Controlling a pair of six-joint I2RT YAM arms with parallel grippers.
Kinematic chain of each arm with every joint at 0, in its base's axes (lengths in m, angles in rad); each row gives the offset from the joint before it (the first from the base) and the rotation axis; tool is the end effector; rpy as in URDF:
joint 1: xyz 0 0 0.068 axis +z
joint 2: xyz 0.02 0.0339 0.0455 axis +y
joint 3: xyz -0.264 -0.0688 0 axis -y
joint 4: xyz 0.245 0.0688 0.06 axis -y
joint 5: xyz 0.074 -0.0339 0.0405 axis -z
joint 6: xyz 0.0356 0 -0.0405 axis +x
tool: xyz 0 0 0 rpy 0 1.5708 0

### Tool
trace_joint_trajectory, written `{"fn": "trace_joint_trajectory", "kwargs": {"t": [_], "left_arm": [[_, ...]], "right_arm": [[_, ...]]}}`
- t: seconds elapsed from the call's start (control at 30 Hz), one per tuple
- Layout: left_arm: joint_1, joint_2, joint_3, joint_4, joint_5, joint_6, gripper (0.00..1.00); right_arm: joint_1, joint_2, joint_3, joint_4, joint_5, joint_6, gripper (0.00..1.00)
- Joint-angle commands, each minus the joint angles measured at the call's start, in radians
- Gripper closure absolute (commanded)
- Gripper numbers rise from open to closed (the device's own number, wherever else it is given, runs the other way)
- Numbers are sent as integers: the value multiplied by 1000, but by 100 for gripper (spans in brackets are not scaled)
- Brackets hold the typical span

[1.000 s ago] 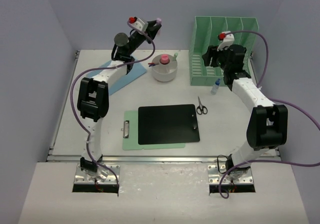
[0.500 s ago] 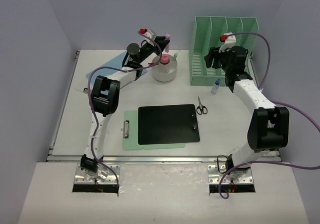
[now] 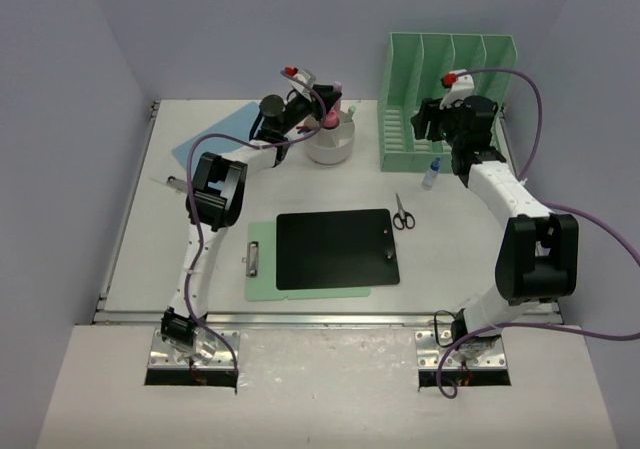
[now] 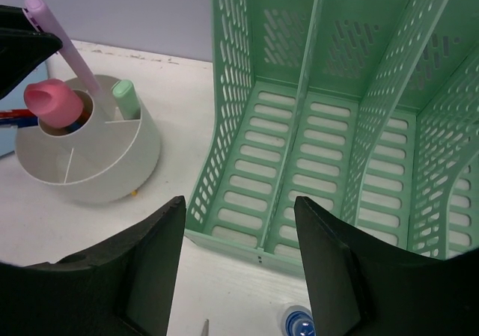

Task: Organize the desk

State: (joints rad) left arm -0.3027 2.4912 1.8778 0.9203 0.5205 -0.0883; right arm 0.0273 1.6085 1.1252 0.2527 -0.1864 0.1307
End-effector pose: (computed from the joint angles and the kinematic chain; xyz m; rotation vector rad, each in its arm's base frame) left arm 0.5340 -0.1853 0.2131 0.5879 1.1984 -0.6605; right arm 0.3805 0.0170 0.2917 -0.0402 1.8057 0.2805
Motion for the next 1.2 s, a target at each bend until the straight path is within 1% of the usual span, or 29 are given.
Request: {"fn": "trace_joint_trajectory", "kwargs": {"t": [0.0, 0.03, 0.1, 0.13, 0.2, 0.23, 0.27, 0.33, 0.47, 0.57, 0.63, 0.7, 0.73, 0.77, 0.8, 0.83, 0.87, 0.9, 0.93, 0.97, 1.0, 1.03, 1.07, 1.1, 1.17], "left_arm": [[-6, 8, 43, 74, 16, -22, 92], [-6, 8, 41, 74, 19, -24, 91], [-6, 8, 40, 75, 18, -27, 85], [-6, 5, 35, 75, 18, -28, 74], [-6, 3, 34, 78, 18, -33, 65], [-6, -2, 34, 77, 15, -34, 51], [-6, -5, 34, 77, 12, -34, 45], [-6, -15, 40, 77, 3, -39, 41], [-3, -46, 86, 63, -31, -44, 36], [10, -84, 164, 19, -42, -47, 34], [19, -129, 202, -1, -39, -21, 34], [37, -167, 211, -31, -31, -8, 32], [45, -217, 193, -37, -27, -13, 31], [56, -248, 175, -52, -27, -16, 27], [77, -280, 150, -66, -31, -25, 25], [88, -358, 91, -119, -36, -28, 23], [111, -402, 58, -165, -37, -28, 22], [122, -478, 22, -234, -66, -13, 19], [129, -512, 12, -317, -86, 2, 17], [145, -543, 12, -503, -100, 21, 14], [154, -607, -27, -574, -93, 69, 9], [165, -641, -66, -619, -59, 82, 0], [186, -684, -116, -667, -56, 88, 0], [197, -762, -214, -685, -56, 113, 0], [224, -849, -285, -750, -56, 113, 0]], "right_arm": [[-6, -36, 2, 45, 11, -13, 39], [-7, -35, 2, 46, 10, -13, 39], [-7, -33, 2, 46, 8, -11, 39], [-7, -33, 2, 46, 10, -13, 39], [-7, -35, 2, 48, 10, -11, 39], [-7, -33, 4, 48, 10, -11, 39], [-9, -33, 4, 48, 10, -11, 39], [-9, -36, 2, 46, 8, -11, 39], [-9, -50, -5, 46, -10, -20, 39], [-9, -76, -16, 27, -19, -34, 39], [-9, -96, -27, 13, -27, -57, 40], [-9, -125, -34, -24, -74, -80, 42], [-9, -136, -39, -73, -96, -98, 43], [-9, -165, -56, -95, -119, -108, 43], [-9, -179, -61, -157, -174, -121, 43], [-7, -188, -55, -205, -208, -190, 44], [-6, -200, -50, -254, -228, -200, 45], [-4, -202, -42, -380, -237, -210, 46], [6, -199, -16, -448, -239, -226, 47], [16, -184, -1, -522, -234, -238, 47], [29, -176, 5, -641, -205, -252, 48], [57, -168, 13, -686, -181, -259, 48], [71, -162, 10, -728, -161, -266, 48], [88, -151, 4, -777, -128, -279, 49], [135, -147, -42, -780, -96, -302, 51]]}}
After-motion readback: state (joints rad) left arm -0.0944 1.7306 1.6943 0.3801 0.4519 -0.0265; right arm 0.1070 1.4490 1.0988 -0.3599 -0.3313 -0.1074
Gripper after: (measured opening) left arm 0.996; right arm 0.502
